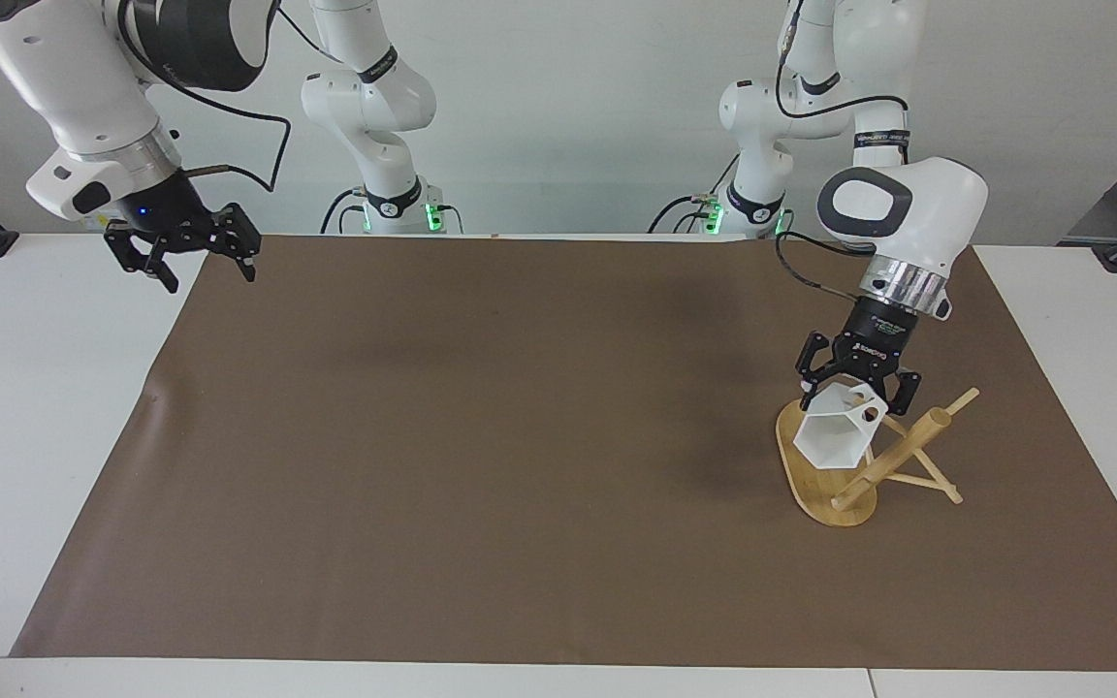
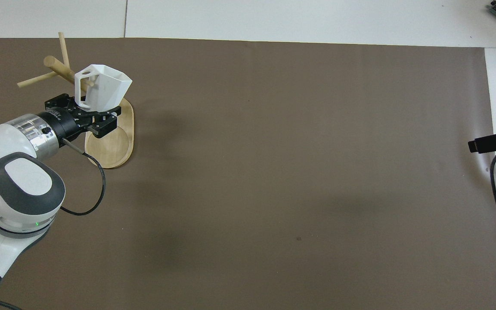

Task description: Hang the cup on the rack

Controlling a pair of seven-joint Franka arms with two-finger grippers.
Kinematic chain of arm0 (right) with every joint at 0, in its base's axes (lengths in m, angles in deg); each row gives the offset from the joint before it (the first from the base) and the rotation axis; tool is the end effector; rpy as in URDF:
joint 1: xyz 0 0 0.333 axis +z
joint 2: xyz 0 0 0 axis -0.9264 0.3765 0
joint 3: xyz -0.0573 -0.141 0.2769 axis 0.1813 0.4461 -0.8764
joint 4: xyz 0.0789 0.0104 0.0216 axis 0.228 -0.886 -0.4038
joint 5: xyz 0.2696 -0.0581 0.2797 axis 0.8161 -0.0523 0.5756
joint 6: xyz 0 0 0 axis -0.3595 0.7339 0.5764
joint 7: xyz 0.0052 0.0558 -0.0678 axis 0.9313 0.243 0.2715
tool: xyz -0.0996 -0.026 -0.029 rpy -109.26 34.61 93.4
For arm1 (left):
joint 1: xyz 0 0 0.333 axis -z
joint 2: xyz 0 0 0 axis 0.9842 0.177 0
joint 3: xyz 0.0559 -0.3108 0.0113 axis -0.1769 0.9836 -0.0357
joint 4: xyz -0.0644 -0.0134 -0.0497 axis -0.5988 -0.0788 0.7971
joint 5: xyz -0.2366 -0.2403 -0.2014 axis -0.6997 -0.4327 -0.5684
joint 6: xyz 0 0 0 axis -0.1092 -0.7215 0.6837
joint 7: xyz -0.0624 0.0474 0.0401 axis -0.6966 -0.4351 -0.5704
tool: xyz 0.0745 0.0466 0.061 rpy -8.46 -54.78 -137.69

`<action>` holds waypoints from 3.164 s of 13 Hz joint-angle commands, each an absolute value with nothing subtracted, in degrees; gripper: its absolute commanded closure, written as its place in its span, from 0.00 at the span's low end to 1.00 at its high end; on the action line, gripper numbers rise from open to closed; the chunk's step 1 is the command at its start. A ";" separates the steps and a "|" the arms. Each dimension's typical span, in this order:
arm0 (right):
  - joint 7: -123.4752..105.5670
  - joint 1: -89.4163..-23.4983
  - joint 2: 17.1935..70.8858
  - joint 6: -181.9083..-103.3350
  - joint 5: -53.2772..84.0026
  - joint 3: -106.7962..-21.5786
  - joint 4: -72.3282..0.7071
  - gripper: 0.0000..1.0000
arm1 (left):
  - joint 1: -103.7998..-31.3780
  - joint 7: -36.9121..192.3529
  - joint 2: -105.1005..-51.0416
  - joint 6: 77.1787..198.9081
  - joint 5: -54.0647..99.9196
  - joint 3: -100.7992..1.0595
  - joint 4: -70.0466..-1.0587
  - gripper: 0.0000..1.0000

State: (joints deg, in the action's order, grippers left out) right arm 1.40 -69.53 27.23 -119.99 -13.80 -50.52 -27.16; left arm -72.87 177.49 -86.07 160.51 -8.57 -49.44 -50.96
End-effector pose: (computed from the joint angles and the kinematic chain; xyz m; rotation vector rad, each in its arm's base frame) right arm 0.5471 -0.0764 0.6065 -3.1071 -0.2781 -0.0451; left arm 0.5686 -0.0636 0.4279 0.5403 2.3196 -0.3429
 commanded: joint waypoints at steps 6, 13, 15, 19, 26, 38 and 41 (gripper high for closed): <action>-7.54 -69.55 26.15 -116.87 -14.44 -53.82 -25.75 0.00 | -73.39 179.26 -85.14 162.17 -7.83 -49.21 -50.02 1.00; -7.99 -69.55 26.15 -118.10 -14.87 -53.38 -25.93 0.00 | -73.39 179.35 -85.14 162.26 -7.83 -49.29 -50.19 1.00; -8.07 -69.55 26.15 -118.19 -14.88 -53.30 -25.93 0.00 | -73.48 179.26 -85.14 162.61 -7.83 -49.29 -50.19 1.00; -14.48 -69.46 26.15 -118.19 -14.96 -53.30 -26.01 0.00 | -73.48 179.17 -85.06 162.70 -7.83 -49.38 -50.19 1.00; -14.14 -69.55 26.24 -118.19 -14.88 -53.21 -25.93 0.00 | -74.53 179.08 -85.06 162.17 -7.75 -49.47 -50.19 0.00; -14.67 -69.55 26.24 -118.19 -14.70 -52.06 -25.93 0.00 | -83.57 178.73 -91.28 145.58 -6.35 -49.91 -51.25 0.00; -14.58 -69.55 26.24 -118.19 -14.70 -52.06 -25.93 0.00 | -85.42 178.56 -94.27 139.77 2.96 -49.82 -51.16 0.00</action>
State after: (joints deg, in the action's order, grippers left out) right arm -13.22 -69.57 26.98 -117.76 -13.80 -51.97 -25.36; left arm -83.99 178.05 -91.43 143.50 -0.92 -50.06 -50.43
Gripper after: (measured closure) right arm 0.000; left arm 0.000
